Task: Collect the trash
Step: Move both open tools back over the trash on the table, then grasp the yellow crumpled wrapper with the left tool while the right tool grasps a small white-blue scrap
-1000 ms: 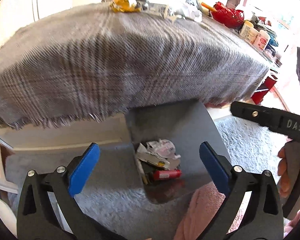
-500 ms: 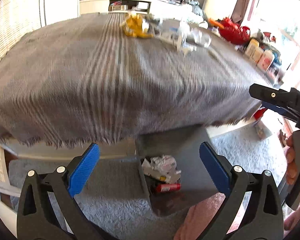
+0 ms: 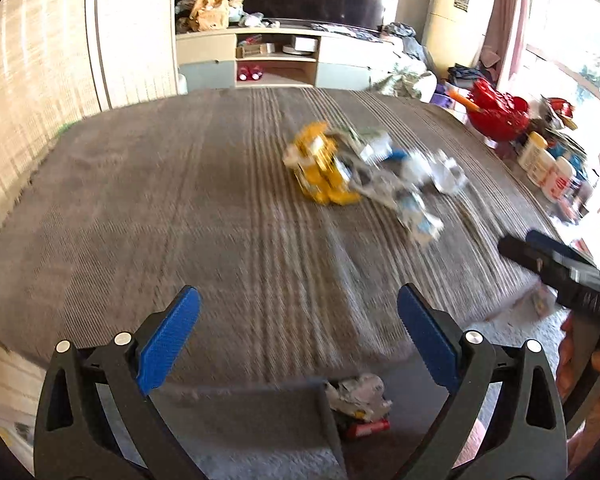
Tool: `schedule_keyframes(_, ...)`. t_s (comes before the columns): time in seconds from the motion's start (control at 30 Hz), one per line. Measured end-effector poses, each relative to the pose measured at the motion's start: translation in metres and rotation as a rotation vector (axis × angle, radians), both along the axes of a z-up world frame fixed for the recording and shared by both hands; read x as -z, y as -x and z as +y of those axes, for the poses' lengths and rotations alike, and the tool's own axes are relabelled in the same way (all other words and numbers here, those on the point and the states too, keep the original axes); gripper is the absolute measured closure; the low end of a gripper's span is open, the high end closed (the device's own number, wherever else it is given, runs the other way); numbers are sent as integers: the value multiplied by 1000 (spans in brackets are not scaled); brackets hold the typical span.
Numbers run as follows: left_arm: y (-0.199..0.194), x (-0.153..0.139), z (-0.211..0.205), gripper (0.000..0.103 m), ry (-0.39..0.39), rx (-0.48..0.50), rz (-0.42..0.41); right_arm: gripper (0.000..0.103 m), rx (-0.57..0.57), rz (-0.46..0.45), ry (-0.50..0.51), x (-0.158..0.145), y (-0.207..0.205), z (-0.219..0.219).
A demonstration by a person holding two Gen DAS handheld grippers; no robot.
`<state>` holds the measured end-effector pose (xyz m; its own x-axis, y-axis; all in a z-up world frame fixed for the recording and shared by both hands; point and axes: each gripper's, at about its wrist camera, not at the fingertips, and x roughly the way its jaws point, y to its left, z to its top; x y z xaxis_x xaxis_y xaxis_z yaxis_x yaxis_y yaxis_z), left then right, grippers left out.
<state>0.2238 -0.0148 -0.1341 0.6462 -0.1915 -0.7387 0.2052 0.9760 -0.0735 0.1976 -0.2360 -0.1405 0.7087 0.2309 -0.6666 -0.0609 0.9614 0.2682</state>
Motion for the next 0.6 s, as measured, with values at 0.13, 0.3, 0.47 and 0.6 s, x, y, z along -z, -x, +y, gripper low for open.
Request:
schedule_keyframes(0.13,-30,-11,-2,17,-12,-2,-16,3,-30,-22,28,3,-12,11)
schedule_keyframes(0.3,-65,-14,-14,22,-13,23,-20,10,-38,-33,63,11,-27,21)
schedule_keyframes(0.47,-97,-4,-25,22,15,33,10,20,-38,-16,66,22,-45,27)
schedule_keyframes(0.6,-118,9,-35,25,9,45,41,22,-40,-10,66,28,-55,33)
